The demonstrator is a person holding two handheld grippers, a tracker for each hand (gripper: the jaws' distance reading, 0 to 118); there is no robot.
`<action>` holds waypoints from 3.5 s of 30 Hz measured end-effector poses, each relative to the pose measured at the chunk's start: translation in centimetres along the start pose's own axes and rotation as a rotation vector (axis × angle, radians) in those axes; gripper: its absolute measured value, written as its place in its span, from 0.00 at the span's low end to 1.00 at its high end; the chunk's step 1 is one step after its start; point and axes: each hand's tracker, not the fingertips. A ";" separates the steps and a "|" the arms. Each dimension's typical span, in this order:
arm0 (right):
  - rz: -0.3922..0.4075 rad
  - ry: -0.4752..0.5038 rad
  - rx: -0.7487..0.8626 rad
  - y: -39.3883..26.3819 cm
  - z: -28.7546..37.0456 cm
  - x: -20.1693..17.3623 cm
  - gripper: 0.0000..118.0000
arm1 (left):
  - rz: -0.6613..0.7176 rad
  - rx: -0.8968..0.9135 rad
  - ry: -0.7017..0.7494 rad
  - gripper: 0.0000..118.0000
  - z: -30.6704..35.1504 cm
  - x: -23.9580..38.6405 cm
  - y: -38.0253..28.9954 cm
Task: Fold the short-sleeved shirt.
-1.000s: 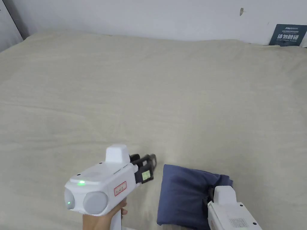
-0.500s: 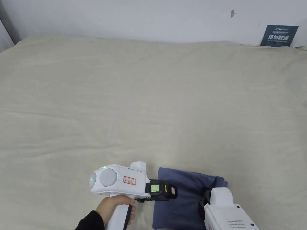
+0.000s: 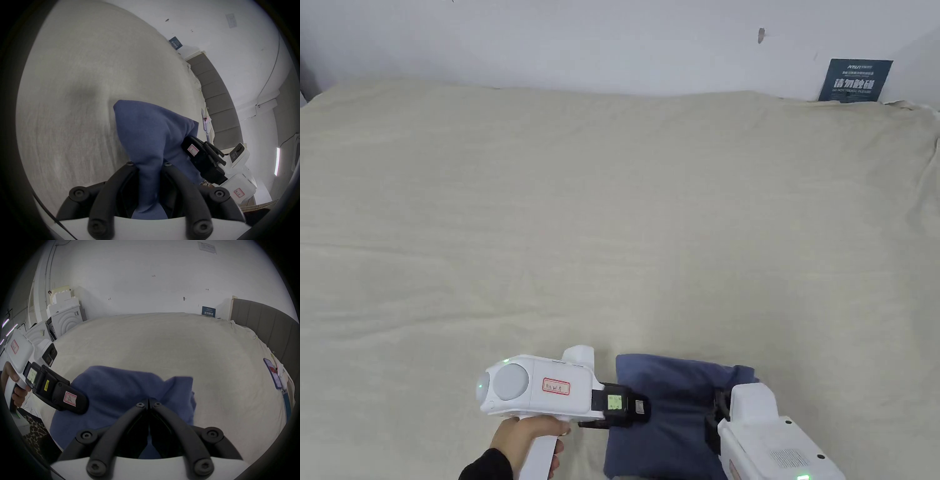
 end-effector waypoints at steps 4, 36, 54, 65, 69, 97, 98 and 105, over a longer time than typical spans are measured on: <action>-0.008 -0.007 0.116 3.1 2.6 0.4 0.00 | -0.039 0.021 -0.007 0.14 2.4 0.2 1.3; 0.124 -0.042 0.368 14.9 6.4 -3.0 0.00 | 0.149 0.256 0.676 0.14 35.6 -19.3 10.2; 0.074 -0.076 0.392 17.1 9.8 -1.0 0.00 | -0.129 0.619 1.000 0.78 33.5 -11.1 9.9; 0.064 -0.154 0.504 19.8 15.8 0.6 0.00 | -0.369 1.030 0.863 0.78 32.6 7.9 6.7; 0.054 -0.186 0.544 20.0 17.0 1.7 0.00 | -0.454 1.086 0.835 0.78 30.1 13.1 4.8; -0.002 -0.253 0.629 17.2 20.1 3.4 0.00 | -0.680 1.231 0.648 0.00 15.5 20.6 -3.2; -0.001 -0.252 0.630 17.1 20.1 3.5 0.00 | -0.678 1.226 0.648 0.00 15.5 20.5 -3.2; 0.003 -0.251 0.632 17.0 20.3 3.8 0.00 | -0.669 1.207 0.641 0.00 15.5 20.3 -3.4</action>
